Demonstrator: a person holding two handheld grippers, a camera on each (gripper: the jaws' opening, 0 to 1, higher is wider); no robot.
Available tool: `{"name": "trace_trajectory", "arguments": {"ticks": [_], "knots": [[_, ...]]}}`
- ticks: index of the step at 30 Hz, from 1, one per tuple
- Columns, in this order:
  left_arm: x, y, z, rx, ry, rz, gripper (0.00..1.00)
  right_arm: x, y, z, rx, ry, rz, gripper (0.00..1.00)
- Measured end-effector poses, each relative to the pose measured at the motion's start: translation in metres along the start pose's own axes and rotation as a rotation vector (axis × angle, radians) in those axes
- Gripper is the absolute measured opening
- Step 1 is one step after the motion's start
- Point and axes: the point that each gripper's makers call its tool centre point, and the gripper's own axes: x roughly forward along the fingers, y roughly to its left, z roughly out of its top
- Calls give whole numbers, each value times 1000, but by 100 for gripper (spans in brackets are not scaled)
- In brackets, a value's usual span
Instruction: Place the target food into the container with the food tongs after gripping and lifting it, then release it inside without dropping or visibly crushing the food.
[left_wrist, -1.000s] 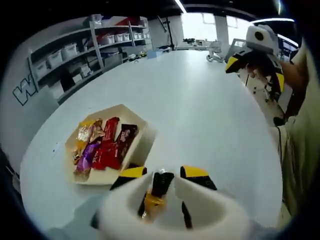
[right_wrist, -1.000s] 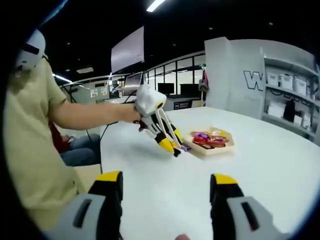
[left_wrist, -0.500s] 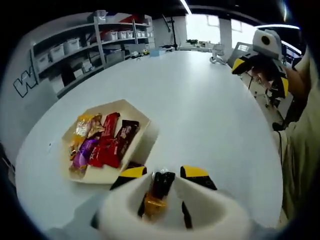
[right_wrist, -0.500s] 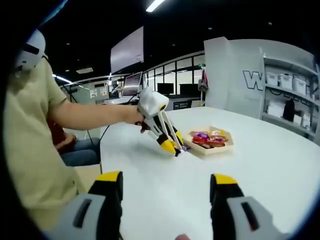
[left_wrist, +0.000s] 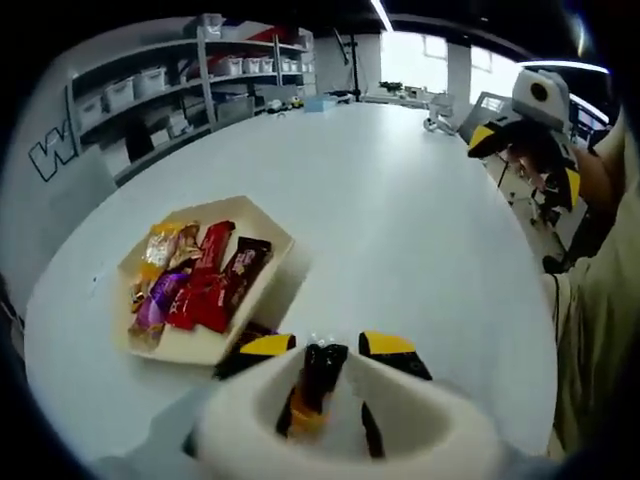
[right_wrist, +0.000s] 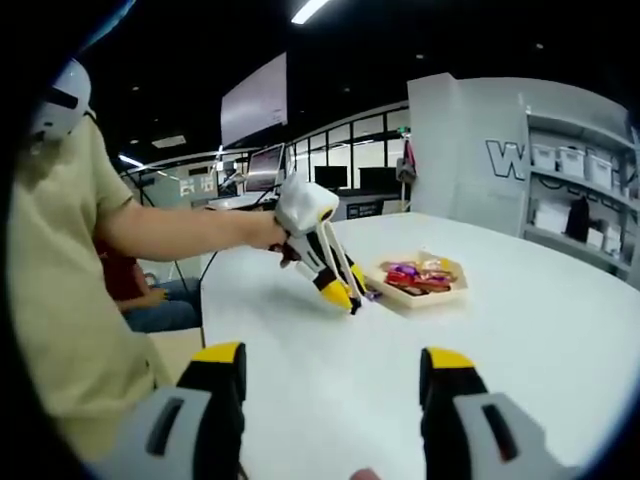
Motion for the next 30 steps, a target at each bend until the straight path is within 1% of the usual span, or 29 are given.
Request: {"name": "trace_trajectory", "arguments": {"ticks": [19, 21, 30], "knots": [[0, -8, 4, -21, -14, 8, 21, 0, 0, 1, 0, -1, -1, 69], [-1, -9, 6, -32, -17, 3, 20, -1, 0, 1, -1, -2, 0, 68], [-3, -12, 11, -28, -27, -6, 20, -1, -1, 3, -4, -4, 0, 68]]}}
